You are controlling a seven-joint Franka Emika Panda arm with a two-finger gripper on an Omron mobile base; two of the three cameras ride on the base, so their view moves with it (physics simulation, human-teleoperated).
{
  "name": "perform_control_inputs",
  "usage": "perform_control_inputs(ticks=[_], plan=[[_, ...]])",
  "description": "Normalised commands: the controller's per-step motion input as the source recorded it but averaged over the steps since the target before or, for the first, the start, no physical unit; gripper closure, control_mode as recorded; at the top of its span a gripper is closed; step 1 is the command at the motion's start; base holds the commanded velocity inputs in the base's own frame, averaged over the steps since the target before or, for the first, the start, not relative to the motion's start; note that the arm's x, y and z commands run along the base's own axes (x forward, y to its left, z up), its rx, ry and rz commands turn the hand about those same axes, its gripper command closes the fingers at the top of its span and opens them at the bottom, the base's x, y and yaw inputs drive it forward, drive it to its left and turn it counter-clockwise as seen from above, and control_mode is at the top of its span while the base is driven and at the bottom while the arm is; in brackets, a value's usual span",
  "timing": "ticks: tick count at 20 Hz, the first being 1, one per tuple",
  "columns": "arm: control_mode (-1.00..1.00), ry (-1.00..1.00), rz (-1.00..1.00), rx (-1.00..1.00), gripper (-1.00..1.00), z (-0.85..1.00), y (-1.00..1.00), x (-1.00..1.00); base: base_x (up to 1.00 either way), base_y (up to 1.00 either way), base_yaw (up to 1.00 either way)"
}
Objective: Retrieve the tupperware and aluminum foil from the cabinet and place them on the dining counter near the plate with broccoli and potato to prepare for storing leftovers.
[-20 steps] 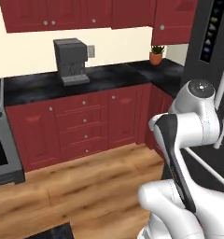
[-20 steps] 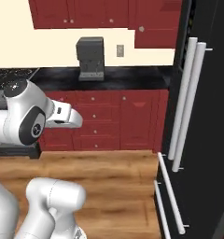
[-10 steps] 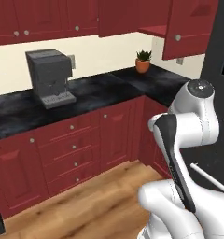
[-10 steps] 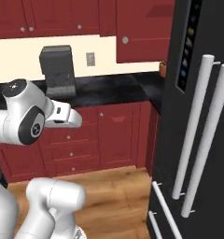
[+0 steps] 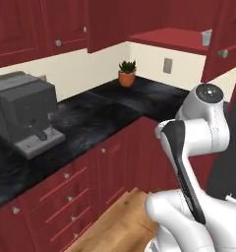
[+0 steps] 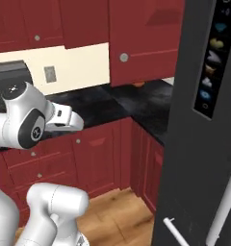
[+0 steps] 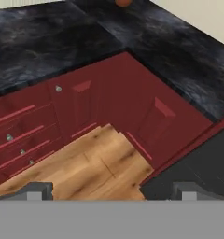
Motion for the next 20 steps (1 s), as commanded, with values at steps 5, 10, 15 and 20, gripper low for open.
perform_control_inputs(ticks=[5, 10, 15, 20], plan=[[1.0, 0.0, 0.0, 0.0, -1.0, 0.0, 0.0, 0.0, 0.68, 0.44, -0.64], [1.0, 0.0, 0.0, 0.0, -1.0, 0.0, 0.0, 0.0, 0.36, 0.32, -0.76], [1.0, 0.0, 0.0, 0.0, -1.0, 0.0, 0.0, 0.0, 0.43, 0.53, -0.75], [1.0, 0.0, 0.0, 0.0, -1.0, 0.0, 0.0, 0.0, 0.61, 0.8, -0.57]])
